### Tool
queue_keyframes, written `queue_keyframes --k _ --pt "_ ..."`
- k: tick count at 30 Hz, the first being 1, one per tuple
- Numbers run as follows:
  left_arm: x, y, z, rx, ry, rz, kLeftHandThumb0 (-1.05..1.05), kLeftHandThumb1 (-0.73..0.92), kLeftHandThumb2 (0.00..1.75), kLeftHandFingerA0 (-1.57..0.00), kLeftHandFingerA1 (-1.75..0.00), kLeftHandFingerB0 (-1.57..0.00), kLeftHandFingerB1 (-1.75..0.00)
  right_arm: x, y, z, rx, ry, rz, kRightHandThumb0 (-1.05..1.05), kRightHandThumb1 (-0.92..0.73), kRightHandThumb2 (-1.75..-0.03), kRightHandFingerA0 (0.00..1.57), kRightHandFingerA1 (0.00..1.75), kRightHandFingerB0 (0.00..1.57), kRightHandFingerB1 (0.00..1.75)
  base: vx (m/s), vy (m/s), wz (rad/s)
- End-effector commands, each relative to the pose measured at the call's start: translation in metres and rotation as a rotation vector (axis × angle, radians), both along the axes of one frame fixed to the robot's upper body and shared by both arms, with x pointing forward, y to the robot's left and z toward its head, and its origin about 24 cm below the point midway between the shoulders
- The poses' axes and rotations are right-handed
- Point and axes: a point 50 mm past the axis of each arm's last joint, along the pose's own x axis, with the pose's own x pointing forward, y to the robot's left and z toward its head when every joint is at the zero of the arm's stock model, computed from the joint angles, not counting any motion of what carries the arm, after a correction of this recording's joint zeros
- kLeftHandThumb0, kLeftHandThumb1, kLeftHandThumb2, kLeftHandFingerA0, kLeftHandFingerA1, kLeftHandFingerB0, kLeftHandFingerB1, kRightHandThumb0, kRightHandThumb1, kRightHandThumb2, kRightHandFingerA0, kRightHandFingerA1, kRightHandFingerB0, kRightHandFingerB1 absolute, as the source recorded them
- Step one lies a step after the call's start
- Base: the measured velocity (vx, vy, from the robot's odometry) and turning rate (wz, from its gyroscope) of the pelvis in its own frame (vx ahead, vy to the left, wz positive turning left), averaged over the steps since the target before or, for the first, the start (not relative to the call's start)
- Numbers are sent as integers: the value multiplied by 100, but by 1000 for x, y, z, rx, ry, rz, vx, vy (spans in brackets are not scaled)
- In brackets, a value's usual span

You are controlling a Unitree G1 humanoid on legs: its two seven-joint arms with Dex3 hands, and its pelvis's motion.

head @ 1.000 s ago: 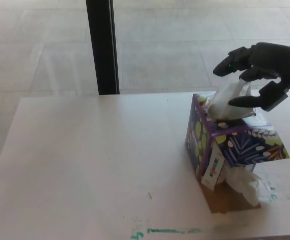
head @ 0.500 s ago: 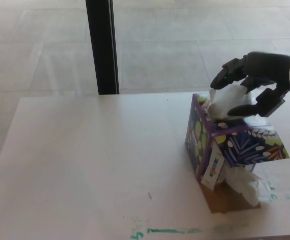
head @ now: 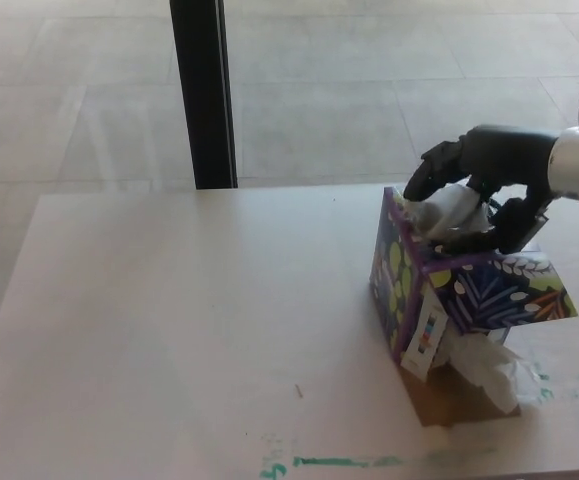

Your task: The robot uses its right hand to pull out a tissue from the tissue box kept in the middle of the desk and put it on the right side

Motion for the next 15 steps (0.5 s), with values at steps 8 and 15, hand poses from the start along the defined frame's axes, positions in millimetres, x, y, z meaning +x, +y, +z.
queue_keyframes --k 8,15 --pt "0 4 4 18 -14 6 -80 92 71 -52 -49 -49 -45 -1 -3 -7 -393 -274 102 -32 -62 -59 50 115 46 39 0 0 0" --pt "-3 3 3 29 -22 38 -73 92 69 -56 -49 -52 -47 -2 -9 -8 -550 -396 179 -35 -70 -63 70 133 66 54 0 0 0"
